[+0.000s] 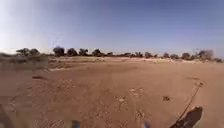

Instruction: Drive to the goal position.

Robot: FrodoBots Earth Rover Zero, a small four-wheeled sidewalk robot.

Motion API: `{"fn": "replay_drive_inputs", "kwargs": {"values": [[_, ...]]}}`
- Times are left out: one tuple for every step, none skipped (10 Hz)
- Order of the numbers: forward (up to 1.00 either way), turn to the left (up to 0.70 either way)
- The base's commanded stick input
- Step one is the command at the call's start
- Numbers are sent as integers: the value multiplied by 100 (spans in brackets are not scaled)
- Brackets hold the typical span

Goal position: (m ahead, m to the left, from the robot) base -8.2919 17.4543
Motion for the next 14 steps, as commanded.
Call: {"fn": "replay_drive_inputs", "kwargs": {"values": [[0,100],[0,100],[0,100],[0,100],[0,100],[0,100],[0,100],[0,100],[0,100],[0,100],[0,100],[0,100],[0,100],[0,100]]}}
